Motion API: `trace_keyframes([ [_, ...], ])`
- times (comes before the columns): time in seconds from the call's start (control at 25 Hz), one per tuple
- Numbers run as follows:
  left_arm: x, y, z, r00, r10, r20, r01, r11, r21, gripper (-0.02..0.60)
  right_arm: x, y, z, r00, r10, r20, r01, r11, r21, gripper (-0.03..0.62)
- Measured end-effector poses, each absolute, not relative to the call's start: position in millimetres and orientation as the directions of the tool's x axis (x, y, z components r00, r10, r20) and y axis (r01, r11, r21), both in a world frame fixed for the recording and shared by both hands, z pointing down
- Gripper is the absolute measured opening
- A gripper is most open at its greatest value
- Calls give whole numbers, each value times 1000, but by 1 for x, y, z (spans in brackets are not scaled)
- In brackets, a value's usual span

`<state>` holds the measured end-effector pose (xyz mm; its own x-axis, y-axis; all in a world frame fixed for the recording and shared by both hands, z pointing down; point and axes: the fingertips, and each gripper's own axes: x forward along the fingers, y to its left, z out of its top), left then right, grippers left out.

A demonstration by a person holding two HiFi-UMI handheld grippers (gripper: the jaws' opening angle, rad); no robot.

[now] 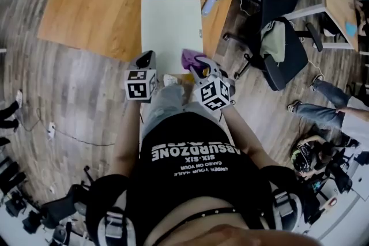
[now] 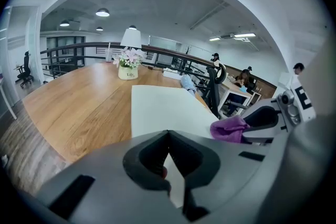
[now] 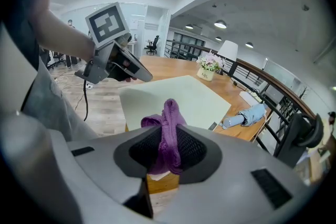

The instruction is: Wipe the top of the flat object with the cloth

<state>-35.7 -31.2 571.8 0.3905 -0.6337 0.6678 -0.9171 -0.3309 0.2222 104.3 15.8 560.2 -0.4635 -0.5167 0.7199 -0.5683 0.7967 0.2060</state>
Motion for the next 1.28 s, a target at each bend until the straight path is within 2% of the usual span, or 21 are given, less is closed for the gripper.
trace_keyframes([
  [0.6, -41, -52, 594, 440, -568, 696, -886, -402, 232, 15, 100, -36, 563, -442, -563, 698, -602, 763, 234, 95],
  [1.28, -44, -63, 601, 463, -559, 688, -873, -423, 244, 15, 99, -89, 566, -422, -591, 688, -598, 751, 279, 95],
])
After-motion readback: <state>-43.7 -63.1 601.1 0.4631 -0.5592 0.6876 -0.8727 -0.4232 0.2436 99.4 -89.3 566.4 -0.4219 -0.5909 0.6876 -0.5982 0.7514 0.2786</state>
